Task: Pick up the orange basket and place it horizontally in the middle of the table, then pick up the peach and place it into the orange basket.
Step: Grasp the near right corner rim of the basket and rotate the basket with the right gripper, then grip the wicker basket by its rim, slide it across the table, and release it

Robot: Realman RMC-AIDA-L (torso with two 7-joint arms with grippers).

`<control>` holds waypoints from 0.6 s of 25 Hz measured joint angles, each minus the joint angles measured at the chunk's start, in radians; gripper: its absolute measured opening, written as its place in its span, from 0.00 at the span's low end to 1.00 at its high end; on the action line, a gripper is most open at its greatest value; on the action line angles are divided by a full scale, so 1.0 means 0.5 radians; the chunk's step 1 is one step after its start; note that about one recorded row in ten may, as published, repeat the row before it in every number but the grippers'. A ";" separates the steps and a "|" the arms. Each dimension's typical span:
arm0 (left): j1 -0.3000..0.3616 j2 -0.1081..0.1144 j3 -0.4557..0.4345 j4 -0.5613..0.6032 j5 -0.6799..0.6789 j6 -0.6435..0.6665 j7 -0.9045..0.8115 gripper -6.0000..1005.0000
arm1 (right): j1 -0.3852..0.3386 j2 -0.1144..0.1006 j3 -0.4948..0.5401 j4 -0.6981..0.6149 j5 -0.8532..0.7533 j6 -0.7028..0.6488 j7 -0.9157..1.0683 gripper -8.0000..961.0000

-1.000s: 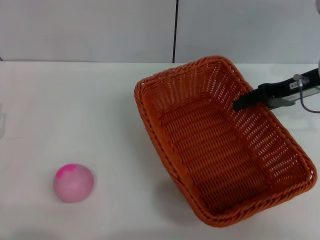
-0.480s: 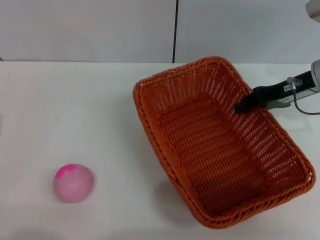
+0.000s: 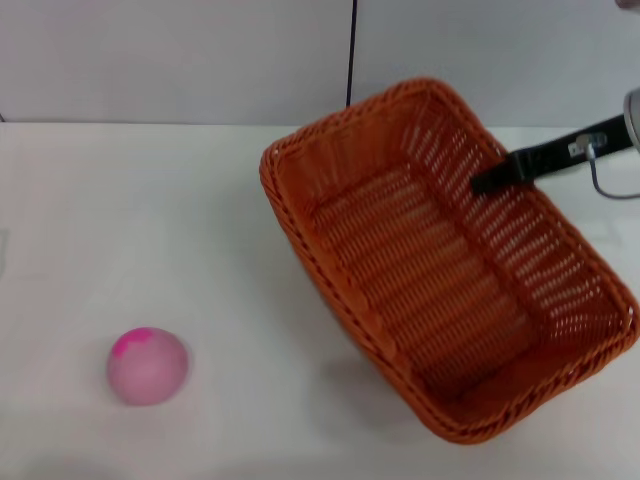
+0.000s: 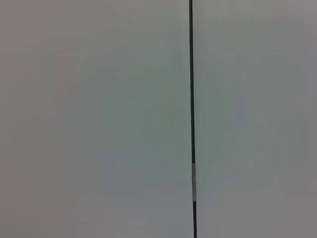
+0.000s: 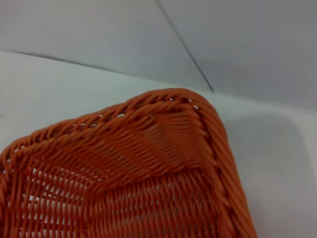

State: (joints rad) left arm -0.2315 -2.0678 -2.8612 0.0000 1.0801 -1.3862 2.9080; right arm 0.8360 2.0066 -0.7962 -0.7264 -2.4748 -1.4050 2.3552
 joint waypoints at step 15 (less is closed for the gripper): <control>0.085 -0.003 0.190 0.019 0.006 -0.161 -0.010 0.59 | 0.328 -0.034 -0.451 -0.225 -0.021 -0.109 -1.185 0.15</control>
State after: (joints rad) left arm -0.1890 -2.0693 -2.7664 0.0097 1.0831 -1.4669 2.9030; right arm 1.0000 1.9897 -1.0217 -0.8388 -2.4851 -1.4594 1.7627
